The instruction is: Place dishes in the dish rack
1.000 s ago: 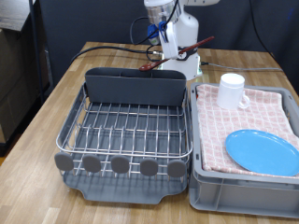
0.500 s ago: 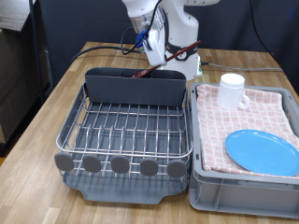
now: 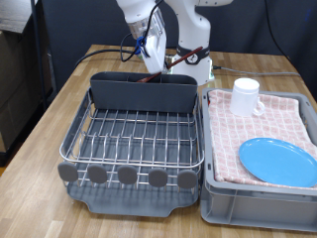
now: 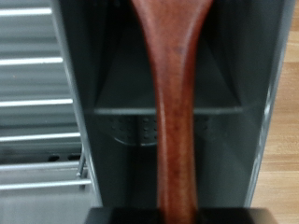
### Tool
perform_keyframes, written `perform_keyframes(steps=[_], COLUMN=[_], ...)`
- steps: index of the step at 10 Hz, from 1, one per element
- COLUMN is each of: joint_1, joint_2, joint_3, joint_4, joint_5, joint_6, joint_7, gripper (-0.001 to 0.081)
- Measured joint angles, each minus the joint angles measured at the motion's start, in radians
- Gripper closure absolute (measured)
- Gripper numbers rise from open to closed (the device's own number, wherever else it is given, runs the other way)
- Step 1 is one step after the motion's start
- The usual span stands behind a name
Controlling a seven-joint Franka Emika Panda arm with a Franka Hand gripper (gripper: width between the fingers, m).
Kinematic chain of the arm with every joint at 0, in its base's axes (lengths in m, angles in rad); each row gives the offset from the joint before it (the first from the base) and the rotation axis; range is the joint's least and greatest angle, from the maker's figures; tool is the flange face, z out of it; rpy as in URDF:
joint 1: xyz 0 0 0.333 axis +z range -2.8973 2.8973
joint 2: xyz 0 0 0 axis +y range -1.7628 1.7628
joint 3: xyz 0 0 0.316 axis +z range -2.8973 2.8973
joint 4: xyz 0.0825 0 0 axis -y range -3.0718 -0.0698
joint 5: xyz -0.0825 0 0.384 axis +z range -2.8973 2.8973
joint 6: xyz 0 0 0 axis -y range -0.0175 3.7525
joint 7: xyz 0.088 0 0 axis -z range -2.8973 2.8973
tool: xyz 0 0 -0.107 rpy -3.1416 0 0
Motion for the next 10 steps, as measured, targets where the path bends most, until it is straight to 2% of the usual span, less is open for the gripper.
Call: perform_keyframes(steps=[1,2,3,4,5,6,7,8,10], joint_1=[0.0,-0.002,-0.002,-0.002,-0.002,-0.007,-0.015,-0.021,-0.03], joint_2=[0.009,0.018,0.025,0.032,0.038,0.043,0.045,0.045,0.043], joint_3=[-0.012,-0.02,-0.023,-0.023,-0.022,-0.01,0.015,0.046,0.105], joint_4=[0.0,0.0,0.0,0.0,0.0,0.0,0.0,0.001,0.005], joint_5=[0.002,0.001,0.0,-0.001,-0.009,-0.045,-0.105,-0.159,-0.24], joint_6=[0.007,0.018,0.028,0.033,0.042,0.056,0.072,0.084,0.1], joint_7=[-0.003,-0.003,-0.003,-0.003,-0.001,0.023,0.076,0.133,0.239], gripper=[0.0719,0.0627,0.0471,0.0471,0.0313,0.0313,0.0144,0.0038,0.001])
